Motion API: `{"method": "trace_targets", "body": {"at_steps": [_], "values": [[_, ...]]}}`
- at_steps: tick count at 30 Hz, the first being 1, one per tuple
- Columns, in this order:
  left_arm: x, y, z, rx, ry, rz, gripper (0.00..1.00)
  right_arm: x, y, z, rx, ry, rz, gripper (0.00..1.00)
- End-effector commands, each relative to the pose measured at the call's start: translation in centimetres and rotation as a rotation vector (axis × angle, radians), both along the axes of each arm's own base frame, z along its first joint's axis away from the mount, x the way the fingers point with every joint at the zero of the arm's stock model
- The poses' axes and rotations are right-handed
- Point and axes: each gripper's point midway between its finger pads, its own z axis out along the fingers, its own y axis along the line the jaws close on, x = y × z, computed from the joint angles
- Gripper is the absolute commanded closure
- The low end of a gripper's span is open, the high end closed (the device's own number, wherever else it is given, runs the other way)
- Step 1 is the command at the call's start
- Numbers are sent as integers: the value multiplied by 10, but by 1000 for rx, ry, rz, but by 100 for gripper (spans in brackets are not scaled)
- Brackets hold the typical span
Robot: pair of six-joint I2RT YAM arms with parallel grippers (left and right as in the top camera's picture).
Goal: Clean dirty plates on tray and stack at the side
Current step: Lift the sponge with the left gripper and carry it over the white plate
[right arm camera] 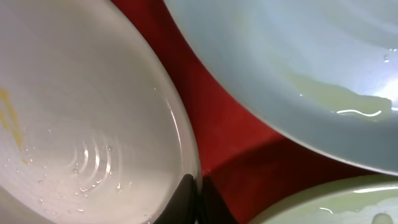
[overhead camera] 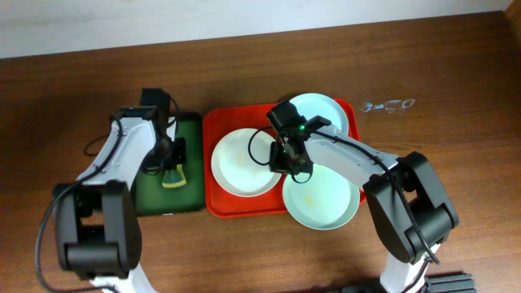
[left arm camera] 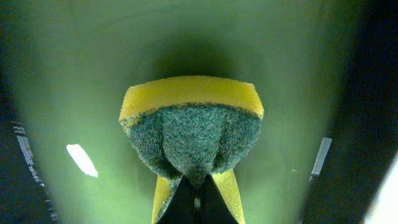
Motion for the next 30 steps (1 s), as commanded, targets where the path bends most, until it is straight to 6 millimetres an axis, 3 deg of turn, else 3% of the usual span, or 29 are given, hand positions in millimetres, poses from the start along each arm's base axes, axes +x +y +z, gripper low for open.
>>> {"method": "trace_targets", "body": {"at_steps": [1,3,6,11,24,30], "values": [[33,-3,87,-13,-259,-69,100,-9,0,-4,-18,6,131,96],[33,-4,103,-15,-287,-73,100,-8,0,-4,-18,3,143,96],[29,-9,104,-14,-273,-93,100,-5,12,-1,45,-10,153,96],[27,-26,114,-15,-275,-153,100,0,16,0,61,-31,145,96],[27,-34,115,-27,-279,-172,100,8,21,5,138,-30,75,96],[18,-77,115,-116,-273,-220,100,2,24,5,169,2,79,96]]}}
